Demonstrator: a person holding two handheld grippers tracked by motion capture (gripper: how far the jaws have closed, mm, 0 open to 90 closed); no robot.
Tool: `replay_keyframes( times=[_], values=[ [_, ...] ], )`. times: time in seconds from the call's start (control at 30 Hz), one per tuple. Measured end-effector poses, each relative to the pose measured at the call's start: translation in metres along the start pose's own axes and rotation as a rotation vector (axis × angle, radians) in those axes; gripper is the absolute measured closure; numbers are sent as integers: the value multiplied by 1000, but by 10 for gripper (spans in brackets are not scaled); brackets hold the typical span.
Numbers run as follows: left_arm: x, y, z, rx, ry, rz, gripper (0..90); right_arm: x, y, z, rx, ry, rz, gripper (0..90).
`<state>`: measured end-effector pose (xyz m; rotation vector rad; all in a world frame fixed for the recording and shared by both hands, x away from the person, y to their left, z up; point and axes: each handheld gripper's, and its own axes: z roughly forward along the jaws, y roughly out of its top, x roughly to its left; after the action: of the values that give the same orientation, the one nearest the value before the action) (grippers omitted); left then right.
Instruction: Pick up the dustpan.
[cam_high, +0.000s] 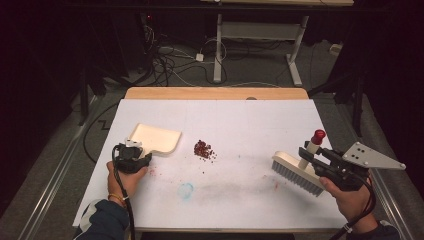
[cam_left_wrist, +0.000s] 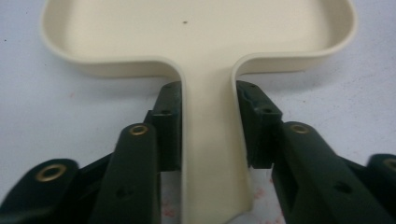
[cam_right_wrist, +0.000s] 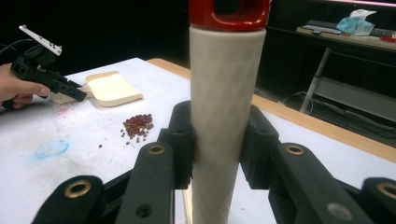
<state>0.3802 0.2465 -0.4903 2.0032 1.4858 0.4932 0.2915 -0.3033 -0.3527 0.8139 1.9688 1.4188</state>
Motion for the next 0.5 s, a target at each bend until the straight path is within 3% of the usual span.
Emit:
replay_keyframes(
  times=[0.3,0.37,0.5],
  values=[
    [1,9,-6,45,9,60,642,0,-2,3,6,2,4,698],
    [3,12,-14,48,5,92,642,-2,-2,3,8,-1,5,698],
    [4,14,-24,38,6,113,643,-2,-2,4,10,0,3,698]
  ],
)
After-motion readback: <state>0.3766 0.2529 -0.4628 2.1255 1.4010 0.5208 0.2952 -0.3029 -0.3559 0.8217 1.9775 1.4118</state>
